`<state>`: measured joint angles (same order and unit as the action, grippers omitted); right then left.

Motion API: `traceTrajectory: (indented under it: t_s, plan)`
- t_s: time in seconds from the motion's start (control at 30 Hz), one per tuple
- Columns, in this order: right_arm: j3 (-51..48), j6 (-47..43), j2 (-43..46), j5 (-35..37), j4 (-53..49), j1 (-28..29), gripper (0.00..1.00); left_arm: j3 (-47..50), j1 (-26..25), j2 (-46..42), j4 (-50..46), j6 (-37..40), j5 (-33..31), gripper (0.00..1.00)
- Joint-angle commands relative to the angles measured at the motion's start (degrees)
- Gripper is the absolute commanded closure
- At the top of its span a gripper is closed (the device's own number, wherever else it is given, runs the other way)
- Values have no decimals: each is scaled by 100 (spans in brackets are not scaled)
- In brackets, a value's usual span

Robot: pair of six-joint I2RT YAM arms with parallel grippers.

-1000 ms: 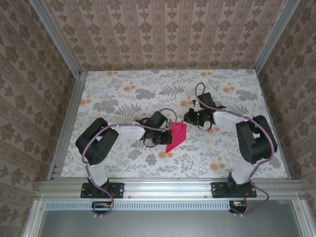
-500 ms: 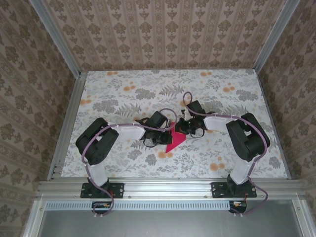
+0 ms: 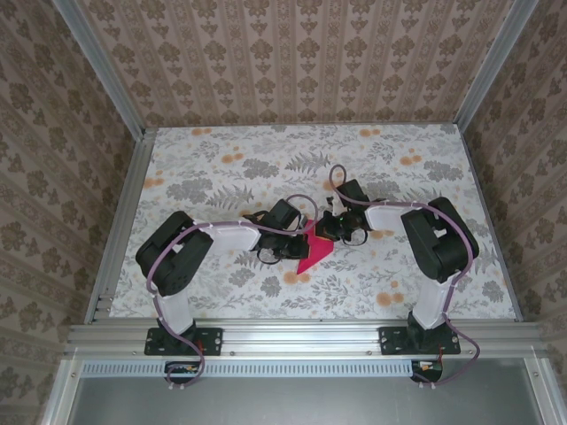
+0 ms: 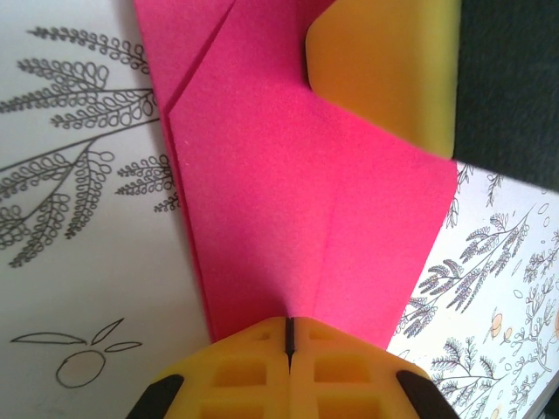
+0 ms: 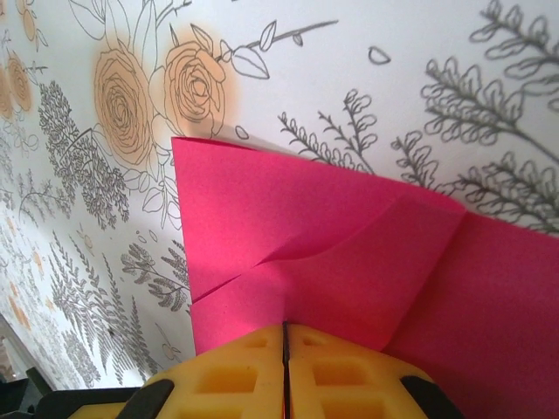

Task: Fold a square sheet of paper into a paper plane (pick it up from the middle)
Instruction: Fourth fold the wing at the center of the table.

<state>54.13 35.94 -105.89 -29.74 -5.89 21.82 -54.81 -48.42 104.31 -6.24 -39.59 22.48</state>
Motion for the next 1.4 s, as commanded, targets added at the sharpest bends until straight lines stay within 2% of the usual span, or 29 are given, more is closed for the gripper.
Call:
traceTrajectory:
  t_s: [0.0,0.7,0.83,1.0,1.17,1.37]
  plan:
    - [255,-121,-194,207,-53,-182,91,111,-75,194,-866,176,-164,100]
    - [892,-534,-697,244,-253,-910,91,114,-104,194,-817,146,-125,100]
    - [984,-501,-522,227,-269,-931,90,100,-106,203,-809,136,-147,100]
    - [805,-436,221,281,-422,-921,90,54,-98,204,-774,93,-179,100]
    - [72,-109,958,240,-266,-686,89,31,-97,212,-669,20,-196,100]
    - [-539,524,1100,170,233,4,88,84,-66,155,-527,-136,-278,100]
